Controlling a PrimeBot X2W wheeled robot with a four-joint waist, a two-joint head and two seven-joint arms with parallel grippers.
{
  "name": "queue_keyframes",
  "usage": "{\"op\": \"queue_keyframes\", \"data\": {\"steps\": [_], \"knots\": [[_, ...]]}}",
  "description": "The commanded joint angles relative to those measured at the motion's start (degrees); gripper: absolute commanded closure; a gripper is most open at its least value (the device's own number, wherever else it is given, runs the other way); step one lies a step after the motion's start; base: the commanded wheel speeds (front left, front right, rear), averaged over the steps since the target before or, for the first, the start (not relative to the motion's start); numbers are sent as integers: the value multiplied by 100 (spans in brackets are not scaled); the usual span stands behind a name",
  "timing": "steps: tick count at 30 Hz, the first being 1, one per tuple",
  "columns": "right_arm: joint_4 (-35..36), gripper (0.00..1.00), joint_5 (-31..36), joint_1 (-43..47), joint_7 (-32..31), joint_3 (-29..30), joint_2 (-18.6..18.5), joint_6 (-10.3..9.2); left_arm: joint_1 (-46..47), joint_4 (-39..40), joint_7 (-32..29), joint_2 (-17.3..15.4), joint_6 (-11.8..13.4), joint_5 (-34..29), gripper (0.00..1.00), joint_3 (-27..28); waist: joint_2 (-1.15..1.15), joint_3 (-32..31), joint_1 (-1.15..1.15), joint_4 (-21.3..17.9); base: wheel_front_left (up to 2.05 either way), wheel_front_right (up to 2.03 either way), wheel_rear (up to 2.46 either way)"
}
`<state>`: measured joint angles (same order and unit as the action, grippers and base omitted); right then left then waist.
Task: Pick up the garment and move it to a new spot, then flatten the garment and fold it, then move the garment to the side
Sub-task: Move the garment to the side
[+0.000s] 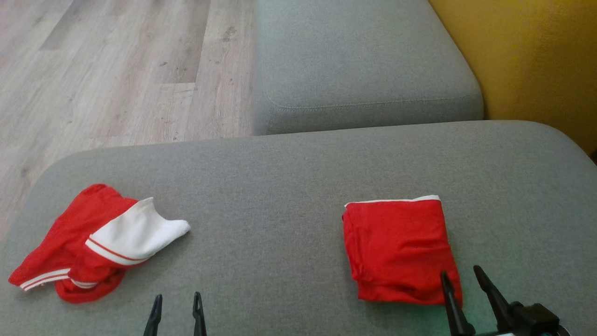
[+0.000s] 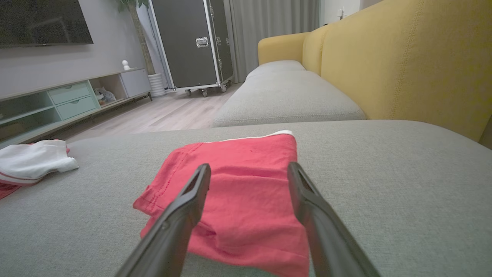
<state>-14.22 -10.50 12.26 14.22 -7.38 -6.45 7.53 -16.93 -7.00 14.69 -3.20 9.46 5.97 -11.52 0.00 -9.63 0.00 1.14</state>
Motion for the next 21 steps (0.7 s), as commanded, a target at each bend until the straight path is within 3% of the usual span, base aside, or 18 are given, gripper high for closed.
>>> {"op": "queue_keyframes", "data": {"steps": [1,12,18,21], "knots": [[144,0,16,-272,78,-128,-90,-4,206,188,30,32,-18,-47,0,161,0,13,0,5,0,0,0],[-82,0,26,-608,78,-126,-271,-4,318,254,30,32,9,-68,0,43,0,427,0,106,0,0,0],[-959,0,-143,-1186,42,254,-388,-4,563,245,30,32,21,-87,0,-79,0,821,0,259,0,0,0],[-1499,0,-267,-1484,-271,413,-396,-4,642,248,30,32,49,-87,0,-152,0,932,0,319,0,0,0]]}}
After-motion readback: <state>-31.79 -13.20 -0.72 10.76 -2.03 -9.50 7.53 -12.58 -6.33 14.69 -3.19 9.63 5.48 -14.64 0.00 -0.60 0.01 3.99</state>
